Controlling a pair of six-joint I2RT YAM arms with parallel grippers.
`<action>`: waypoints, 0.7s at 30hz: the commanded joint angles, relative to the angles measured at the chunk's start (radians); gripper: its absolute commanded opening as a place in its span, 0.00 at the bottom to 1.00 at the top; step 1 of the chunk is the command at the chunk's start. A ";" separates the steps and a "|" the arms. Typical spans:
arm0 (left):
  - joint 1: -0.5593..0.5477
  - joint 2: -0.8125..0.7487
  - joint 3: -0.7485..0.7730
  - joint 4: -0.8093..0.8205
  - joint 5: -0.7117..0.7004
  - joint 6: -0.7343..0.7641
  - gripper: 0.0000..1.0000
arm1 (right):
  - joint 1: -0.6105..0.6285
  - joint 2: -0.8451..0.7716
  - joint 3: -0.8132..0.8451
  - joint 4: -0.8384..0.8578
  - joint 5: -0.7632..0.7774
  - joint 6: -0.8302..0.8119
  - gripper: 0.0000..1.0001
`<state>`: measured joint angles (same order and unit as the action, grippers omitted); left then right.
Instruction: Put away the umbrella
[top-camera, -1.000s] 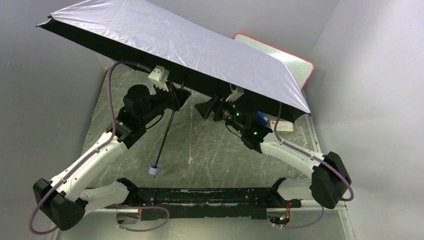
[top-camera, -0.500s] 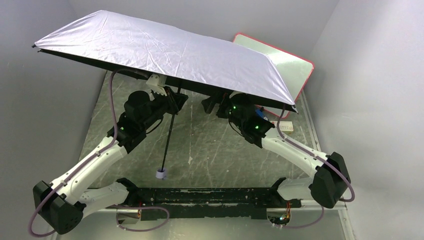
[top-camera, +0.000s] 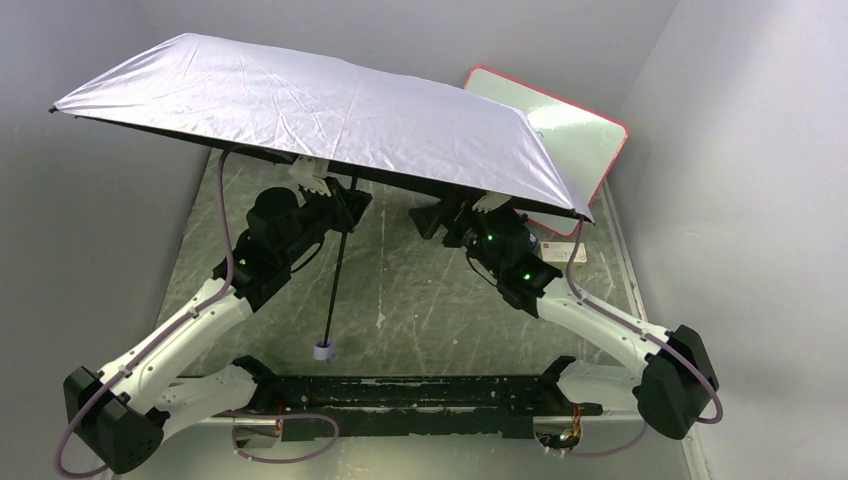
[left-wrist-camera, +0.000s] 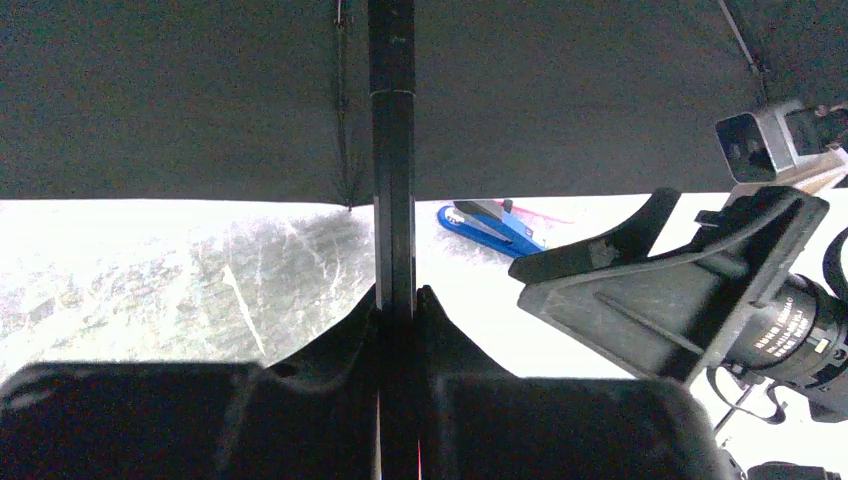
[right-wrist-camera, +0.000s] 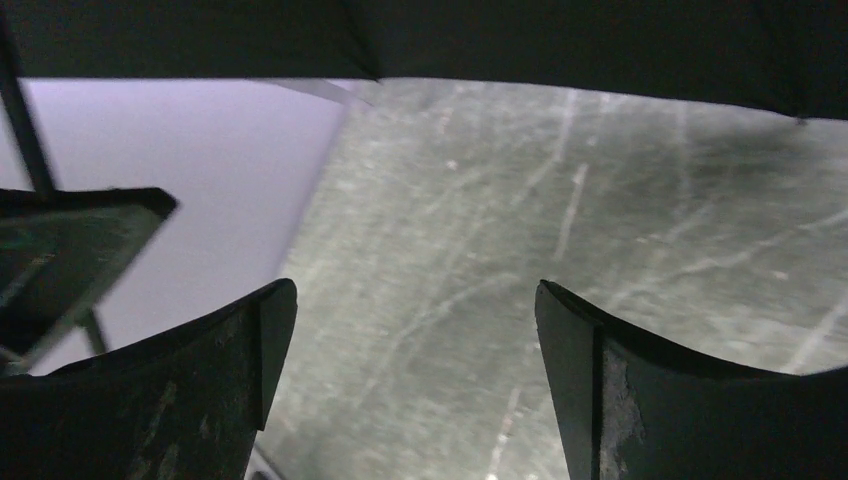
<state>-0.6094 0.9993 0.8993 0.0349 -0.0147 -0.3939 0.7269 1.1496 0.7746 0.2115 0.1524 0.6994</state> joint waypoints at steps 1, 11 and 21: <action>0.005 -0.020 -0.002 0.074 -0.032 0.000 0.05 | -0.006 0.001 -0.064 0.328 -0.051 0.182 0.91; 0.005 -0.016 -0.014 0.069 -0.025 -0.003 0.05 | 0.059 0.185 0.019 0.673 0.046 0.305 0.91; 0.004 -0.002 -0.018 0.057 -0.020 -0.007 0.05 | 0.086 0.359 0.188 0.775 0.194 0.356 0.88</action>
<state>-0.6094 1.0008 0.8810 0.0406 -0.0261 -0.4046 0.8009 1.4574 0.8951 0.8726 0.2535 1.0279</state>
